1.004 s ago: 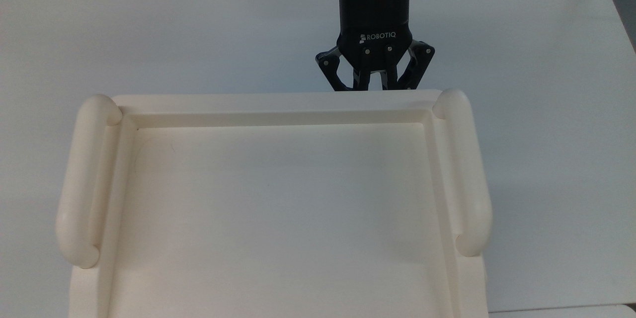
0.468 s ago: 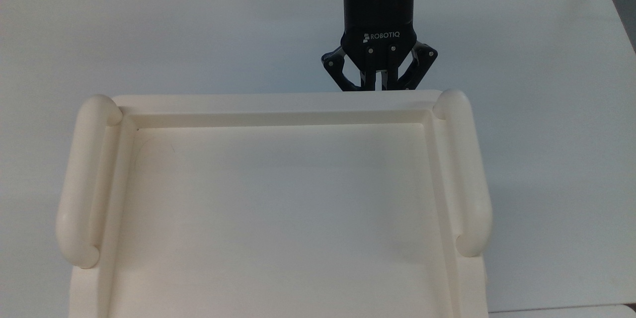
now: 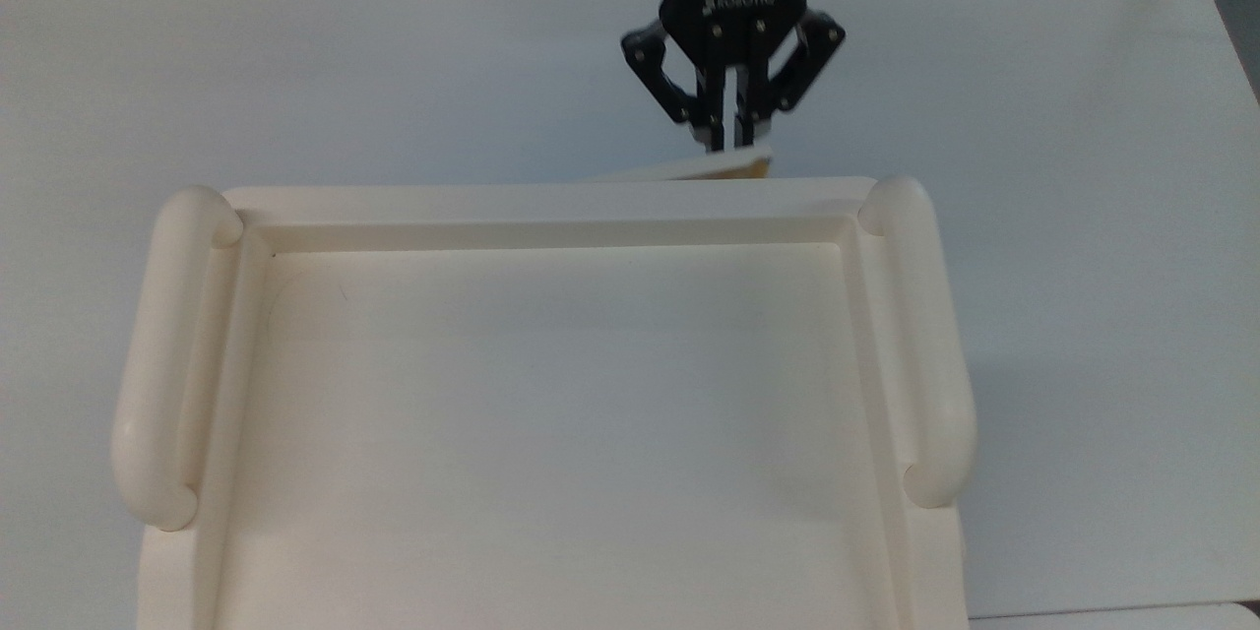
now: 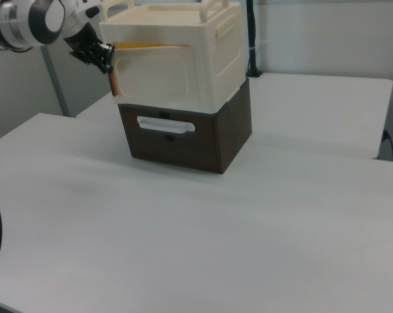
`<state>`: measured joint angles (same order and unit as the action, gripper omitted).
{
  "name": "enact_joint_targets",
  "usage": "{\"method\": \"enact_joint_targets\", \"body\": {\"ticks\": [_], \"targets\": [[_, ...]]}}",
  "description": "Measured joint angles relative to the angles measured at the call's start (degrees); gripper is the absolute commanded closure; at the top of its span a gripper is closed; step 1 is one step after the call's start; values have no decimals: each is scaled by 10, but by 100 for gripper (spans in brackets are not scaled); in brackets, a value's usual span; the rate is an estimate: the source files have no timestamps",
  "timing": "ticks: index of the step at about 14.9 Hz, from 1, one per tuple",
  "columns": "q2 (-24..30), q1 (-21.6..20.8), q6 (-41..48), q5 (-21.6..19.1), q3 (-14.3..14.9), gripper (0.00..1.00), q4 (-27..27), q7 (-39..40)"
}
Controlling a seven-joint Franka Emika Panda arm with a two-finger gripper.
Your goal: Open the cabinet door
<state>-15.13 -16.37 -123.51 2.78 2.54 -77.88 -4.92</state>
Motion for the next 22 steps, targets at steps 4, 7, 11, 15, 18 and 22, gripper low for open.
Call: {"method": "enact_joint_targets", "body": {"ticks": [4,7,11,15,18,22], "targets": [[48,35,165,-44,4,0,-22,26],[95,79,257,-45,6,0,-49,33],[164,137,305,-42,7,0,-122,41],[186,148,315,-17,6,0,-189,43],[186,152,314,-16,6,0,-198,43],[190,154,314,-16,6,0,-198,36]]}}
